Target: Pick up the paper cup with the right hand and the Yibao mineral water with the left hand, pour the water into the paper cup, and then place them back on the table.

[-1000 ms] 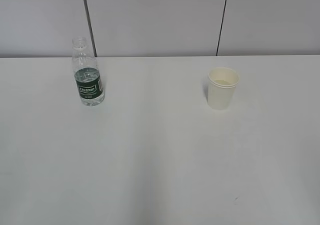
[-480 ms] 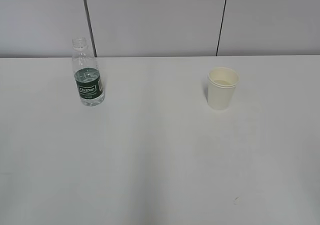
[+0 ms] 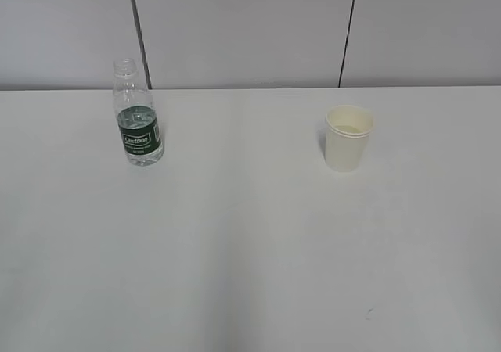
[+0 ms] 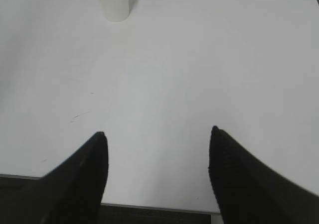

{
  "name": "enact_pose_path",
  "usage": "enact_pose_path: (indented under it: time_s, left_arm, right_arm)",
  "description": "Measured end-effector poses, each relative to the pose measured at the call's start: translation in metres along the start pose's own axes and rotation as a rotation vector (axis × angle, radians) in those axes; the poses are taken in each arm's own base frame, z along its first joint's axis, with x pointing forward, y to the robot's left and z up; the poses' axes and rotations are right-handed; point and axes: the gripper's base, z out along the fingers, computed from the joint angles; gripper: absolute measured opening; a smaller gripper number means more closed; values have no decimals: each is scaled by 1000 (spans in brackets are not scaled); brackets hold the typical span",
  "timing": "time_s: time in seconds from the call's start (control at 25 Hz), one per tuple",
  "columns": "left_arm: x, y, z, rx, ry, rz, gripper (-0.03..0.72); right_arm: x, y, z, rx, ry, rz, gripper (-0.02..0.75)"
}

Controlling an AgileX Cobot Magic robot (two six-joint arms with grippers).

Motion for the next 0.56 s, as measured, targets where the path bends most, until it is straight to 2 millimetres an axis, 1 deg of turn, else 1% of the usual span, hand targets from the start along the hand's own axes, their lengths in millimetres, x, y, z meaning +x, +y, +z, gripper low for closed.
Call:
enact_pose_path:
  time_s: [0.56]
  left_arm:
    - [0,0,0,-1,0,0,469]
  right_arm:
    - [0,0,0,0,-2,0,501]
